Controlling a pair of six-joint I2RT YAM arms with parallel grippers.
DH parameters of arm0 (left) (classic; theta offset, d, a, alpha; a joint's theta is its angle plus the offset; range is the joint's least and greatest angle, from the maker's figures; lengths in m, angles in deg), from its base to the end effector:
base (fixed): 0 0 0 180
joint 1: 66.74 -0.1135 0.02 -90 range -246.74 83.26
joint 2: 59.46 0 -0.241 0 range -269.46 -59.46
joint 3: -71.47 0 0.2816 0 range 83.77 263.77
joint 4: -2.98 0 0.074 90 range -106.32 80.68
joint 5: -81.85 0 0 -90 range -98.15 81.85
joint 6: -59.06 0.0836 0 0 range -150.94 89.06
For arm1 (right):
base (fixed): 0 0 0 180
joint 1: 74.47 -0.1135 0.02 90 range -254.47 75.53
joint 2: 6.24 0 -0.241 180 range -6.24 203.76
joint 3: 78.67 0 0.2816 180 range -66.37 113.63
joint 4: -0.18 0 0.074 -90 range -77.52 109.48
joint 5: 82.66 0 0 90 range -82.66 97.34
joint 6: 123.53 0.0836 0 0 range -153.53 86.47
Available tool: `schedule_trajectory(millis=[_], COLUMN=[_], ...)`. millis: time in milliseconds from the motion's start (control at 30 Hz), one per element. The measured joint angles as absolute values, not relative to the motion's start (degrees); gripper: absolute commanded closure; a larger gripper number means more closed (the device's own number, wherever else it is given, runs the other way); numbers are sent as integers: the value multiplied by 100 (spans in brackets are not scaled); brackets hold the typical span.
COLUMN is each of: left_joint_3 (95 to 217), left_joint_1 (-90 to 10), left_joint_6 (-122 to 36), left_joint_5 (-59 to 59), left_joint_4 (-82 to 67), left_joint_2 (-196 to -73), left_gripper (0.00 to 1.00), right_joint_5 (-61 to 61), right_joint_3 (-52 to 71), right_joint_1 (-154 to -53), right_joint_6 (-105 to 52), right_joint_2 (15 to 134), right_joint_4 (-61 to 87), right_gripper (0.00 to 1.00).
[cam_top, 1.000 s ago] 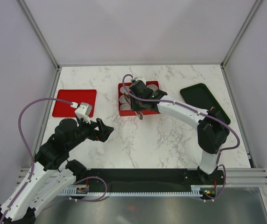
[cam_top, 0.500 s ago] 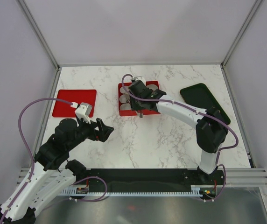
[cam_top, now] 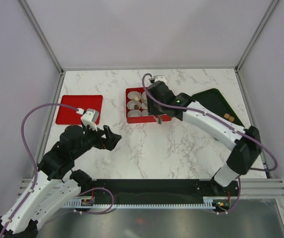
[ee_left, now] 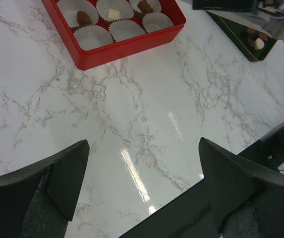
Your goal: Pack the chocolate
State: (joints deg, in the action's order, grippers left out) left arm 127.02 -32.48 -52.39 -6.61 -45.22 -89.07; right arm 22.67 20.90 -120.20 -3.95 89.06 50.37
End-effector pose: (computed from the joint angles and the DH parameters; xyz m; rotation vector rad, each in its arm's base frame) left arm 0.1719 -0.1198 0.2961 0.2433 2.0042 -0.6571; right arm 0.3164 0.2929 0.2634 -0.2039 2.3516 0.3318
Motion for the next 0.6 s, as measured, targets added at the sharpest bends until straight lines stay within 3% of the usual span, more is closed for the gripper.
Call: schedule_trajectory(millis=[267, 600], left_joint_3=[12684, 12682], left_joint_1=[-3226, -3221], left_joint_6=[-5239, -5239], left_joint_5=[-632, -451], left_joint_4=[-4525, -4522], left_joint_2=[-9020, -9095], left_gripper=[1, 1], right_joint_5=[2435, 2652], right_joint_3=[597, -317], right_joint_1=[-10737, -9539], right_joint_6=[-393, -181], right_joint_2=[6764, 6316], right_joint_4=[5944, 6915], right_gripper=[54, 53])
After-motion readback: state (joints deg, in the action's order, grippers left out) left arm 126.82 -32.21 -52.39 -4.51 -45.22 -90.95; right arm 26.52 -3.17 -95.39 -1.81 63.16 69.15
